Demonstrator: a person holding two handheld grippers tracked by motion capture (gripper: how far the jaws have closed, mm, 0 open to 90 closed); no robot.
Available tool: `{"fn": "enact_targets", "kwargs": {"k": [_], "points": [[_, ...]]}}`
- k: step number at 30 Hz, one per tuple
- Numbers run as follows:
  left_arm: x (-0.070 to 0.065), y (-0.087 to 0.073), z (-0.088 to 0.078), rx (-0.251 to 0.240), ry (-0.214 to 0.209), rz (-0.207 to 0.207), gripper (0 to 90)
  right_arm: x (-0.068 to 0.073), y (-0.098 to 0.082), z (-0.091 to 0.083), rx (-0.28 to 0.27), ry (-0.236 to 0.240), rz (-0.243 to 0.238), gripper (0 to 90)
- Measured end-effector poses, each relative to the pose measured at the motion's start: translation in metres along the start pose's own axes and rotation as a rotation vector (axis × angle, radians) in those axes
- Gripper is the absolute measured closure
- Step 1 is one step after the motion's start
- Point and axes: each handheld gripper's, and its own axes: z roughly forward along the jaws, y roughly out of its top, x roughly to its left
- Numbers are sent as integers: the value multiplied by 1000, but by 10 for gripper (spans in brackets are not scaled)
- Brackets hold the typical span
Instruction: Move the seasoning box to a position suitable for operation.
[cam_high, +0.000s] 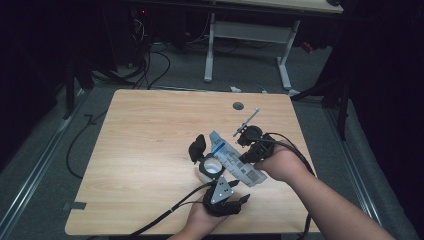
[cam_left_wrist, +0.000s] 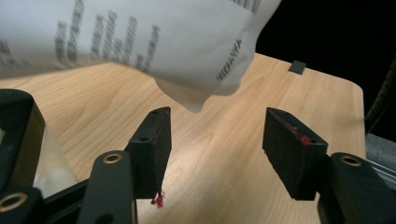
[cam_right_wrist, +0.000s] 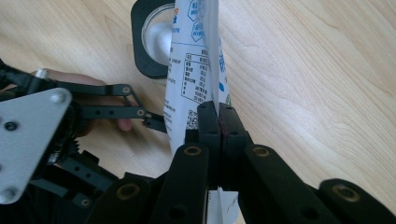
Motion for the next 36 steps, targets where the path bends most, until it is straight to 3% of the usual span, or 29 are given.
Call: {"fn": "enact_targets", "kwargs": {"k": [5,15,24,36], "points": [[0,-3,-10,-10,-7,-4,417,-4,-4,-1,2,-15,14,900],[9,-11,-27,2,18,-13,406,-18,-16,4,14,-41,48,900],[14,-15,-45,-6,38,7,413,-26,-26,12,25,-54,72,900],[32,-24,-66,12,76,-5,414,-34,-35,21,23,-54,95,900]]}}
